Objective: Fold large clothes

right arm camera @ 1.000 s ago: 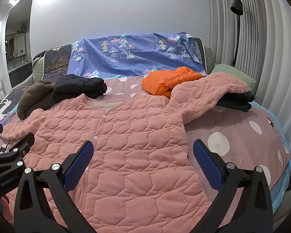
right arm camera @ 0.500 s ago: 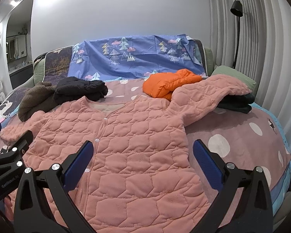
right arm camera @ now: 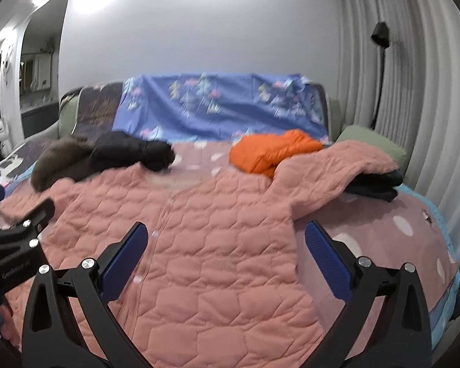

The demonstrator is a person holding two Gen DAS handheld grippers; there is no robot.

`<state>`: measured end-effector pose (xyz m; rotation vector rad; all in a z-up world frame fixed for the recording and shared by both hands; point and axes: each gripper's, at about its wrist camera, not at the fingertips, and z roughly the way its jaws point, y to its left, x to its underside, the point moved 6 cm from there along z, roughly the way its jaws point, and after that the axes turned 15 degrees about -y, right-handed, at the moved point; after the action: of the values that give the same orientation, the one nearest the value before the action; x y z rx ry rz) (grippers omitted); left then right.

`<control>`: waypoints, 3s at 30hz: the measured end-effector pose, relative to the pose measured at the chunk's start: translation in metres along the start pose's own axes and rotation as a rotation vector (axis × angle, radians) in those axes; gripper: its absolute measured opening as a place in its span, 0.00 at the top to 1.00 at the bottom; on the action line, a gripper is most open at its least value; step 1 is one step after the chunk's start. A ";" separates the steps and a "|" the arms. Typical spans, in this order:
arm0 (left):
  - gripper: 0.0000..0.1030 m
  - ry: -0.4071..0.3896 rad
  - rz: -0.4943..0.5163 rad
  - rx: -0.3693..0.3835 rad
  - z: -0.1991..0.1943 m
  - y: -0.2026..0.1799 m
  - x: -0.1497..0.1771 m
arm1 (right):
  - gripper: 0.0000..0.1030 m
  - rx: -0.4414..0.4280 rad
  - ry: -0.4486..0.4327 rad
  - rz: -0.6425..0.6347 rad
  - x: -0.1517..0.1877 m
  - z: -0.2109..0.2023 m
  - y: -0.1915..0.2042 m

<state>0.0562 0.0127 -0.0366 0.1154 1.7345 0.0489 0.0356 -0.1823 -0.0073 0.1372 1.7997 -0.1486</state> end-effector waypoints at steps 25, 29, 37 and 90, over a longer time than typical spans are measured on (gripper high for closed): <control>0.02 0.127 -0.013 0.063 0.015 -0.008 0.024 | 0.01 0.041 0.105 -0.027 0.008 0.014 0.003; 0.02 0.144 -0.005 0.064 0.018 -0.008 0.030 | 0.01 0.018 0.156 -0.011 0.016 0.019 0.006; 0.02 0.163 -0.020 0.055 0.024 -0.002 0.036 | 0.01 0.022 0.181 -0.014 0.022 0.024 0.010; 0.02 0.301 -0.225 0.121 0.067 0.077 0.072 | 0.01 -0.029 0.275 -0.137 0.041 0.069 0.045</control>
<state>0.1144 0.0947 -0.1106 0.0005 2.0411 -0.2146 0.0998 -0.1494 -0.0638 0.0134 2.0851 -0.2089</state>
